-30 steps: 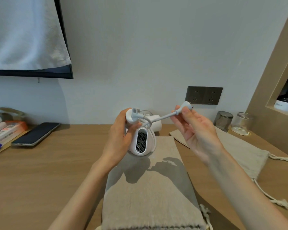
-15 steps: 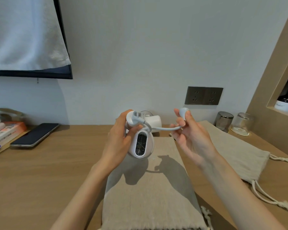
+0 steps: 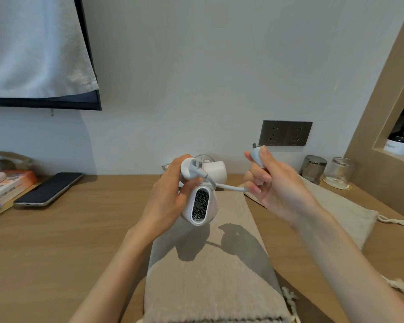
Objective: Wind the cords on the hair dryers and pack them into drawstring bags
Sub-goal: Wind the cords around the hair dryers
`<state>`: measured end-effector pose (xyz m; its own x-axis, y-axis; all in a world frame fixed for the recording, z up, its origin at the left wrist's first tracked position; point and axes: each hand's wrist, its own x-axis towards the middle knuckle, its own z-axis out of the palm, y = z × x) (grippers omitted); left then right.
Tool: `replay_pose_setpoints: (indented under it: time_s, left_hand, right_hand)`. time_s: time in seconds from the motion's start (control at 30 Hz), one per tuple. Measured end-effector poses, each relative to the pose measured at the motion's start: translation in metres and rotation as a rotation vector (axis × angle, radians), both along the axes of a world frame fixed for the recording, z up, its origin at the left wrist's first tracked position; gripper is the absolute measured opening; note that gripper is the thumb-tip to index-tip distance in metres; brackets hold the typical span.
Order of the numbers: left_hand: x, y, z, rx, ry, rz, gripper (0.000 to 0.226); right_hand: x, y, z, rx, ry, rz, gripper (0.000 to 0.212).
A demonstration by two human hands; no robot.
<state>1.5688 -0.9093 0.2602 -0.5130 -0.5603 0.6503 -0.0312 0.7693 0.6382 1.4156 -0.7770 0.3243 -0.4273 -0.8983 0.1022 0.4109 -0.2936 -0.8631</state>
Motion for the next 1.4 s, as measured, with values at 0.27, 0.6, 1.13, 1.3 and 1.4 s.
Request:
replay_pose_setpoints:
  time_s: [0.27, 0.6, 1.13, 1.3, 1.4]
  left_hand:
    - [0.000, -0.005, 0.002, 0.120, 0.150, 0.006, 0.028]
    - [-0.012, 0.008, 0.001, 0.468, 0.400, -0.034, 0.021]
    - [0.005, -0.033, -0.016, 0.503, 0.245, -0.022, 0.041]
    - [0.029, -0.048, -0.015, 0.396, 0.018, -0.033, 0.034]
    - [0.032, -0.051, -0.019, 0.372, -0.114, -0.025, 0.034]
  right_hand:
    - [0.005, 0.003, 0.004, -0.088, 0.120, -0.038, 0.038]
    - [0.005, 0.010, -0.005, -0.229, 0.248, -0.136, 0.017]
    - [0.015, -0.026, -0.068, -0.087, 0.220, -0.399, 0.014]
    - [0.022, -0.036, -0.076, -0.097, 0.234, -0.377, 0.007]
    - [0.025, -0.042, -0.078, -0.083, 0.298, -0.391, 0.008]
